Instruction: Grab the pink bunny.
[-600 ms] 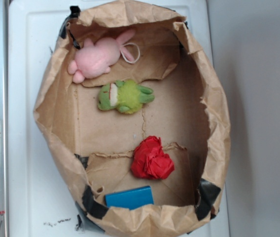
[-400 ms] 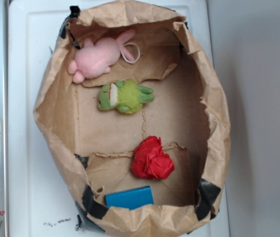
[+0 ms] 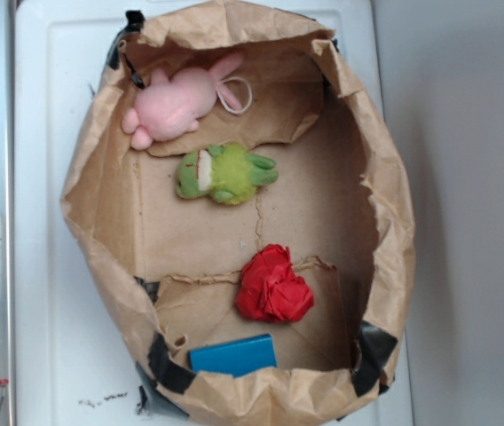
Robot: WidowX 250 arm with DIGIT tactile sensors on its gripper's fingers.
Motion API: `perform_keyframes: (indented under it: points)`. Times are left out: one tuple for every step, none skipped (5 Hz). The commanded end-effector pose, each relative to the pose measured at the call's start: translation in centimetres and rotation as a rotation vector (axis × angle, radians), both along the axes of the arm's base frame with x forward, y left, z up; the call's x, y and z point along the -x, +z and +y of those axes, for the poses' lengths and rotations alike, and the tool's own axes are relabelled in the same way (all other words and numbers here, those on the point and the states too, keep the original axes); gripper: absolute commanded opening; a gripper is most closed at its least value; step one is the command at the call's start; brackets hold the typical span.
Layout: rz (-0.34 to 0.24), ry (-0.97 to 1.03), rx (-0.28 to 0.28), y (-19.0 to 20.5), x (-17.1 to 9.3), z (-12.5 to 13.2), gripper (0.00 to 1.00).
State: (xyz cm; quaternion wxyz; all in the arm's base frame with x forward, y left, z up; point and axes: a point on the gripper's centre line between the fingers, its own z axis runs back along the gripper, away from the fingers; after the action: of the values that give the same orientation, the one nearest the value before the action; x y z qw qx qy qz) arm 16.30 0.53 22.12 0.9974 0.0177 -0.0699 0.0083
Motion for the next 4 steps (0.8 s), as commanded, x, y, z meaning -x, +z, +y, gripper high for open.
perform_keyframes:
  points:
    - [-0.049,-0.068,-0.106,-4.6,-8.6,4.2,1.0]
    - [-0.056,-0.134,-0.152,-7.4,-12.0,6.4,1.0]
    - [-0.006,-0.193,-0.156,-9.6,-13.5,8.1,1.0]
    - [0.026,-0.251,-0.137,-10.7,-13.0,8.8,1.0]
